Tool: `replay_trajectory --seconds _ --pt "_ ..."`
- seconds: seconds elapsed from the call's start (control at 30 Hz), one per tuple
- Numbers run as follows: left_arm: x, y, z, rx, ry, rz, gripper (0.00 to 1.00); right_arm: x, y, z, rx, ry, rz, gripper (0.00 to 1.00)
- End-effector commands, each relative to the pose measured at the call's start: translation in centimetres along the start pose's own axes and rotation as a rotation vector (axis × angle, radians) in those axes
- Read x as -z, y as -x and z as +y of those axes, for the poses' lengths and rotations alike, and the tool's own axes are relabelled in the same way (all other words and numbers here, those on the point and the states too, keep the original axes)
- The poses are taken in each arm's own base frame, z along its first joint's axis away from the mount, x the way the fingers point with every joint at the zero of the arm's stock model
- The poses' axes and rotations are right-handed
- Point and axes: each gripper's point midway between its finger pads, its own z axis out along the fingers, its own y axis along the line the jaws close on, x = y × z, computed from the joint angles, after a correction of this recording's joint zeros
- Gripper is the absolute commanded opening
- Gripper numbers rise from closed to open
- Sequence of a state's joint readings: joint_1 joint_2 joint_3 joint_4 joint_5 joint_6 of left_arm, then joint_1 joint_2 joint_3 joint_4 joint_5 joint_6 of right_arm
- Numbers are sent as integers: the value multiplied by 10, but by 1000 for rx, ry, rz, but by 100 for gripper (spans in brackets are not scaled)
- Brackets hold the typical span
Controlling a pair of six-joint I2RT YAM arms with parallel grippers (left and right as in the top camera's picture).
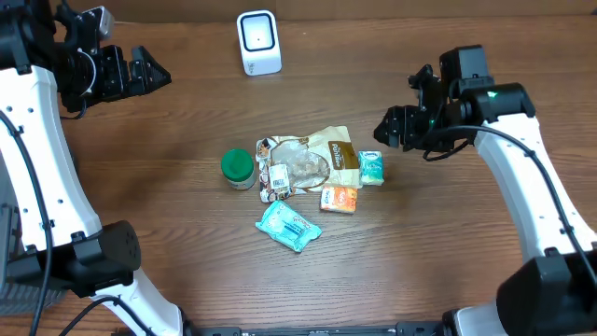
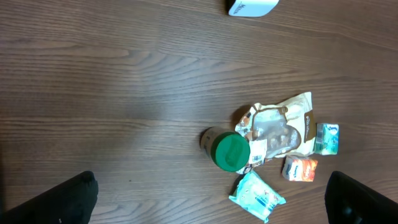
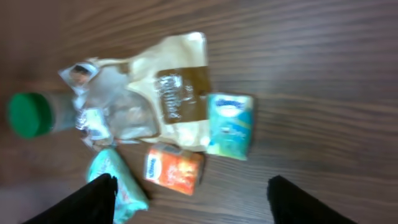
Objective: Scan the item barcode
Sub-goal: 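Move the right gripper over the small Kleenex pack on the table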
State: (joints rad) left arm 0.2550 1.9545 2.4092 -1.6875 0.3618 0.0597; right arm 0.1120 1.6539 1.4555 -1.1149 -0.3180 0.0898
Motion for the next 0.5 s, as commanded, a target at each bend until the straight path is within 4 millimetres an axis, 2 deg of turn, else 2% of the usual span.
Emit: replay_trajectory --seconds 0.0,0.17,0.3,0.47 --pt "5 0 -3 -31 6 -14 100 -11 1 -20 -11 -103 14 70" --pt "5 0 -4 -32 5 -13 99 -43 -8 -19 9 -123 82 62" --pt "5 0 -4 -32 5 -13 99 -62 -9 -20 75 -230 94 57" --pt "5 0 -3 -30 6 -14 99 -73 -12 -17 110 -356 84 56"
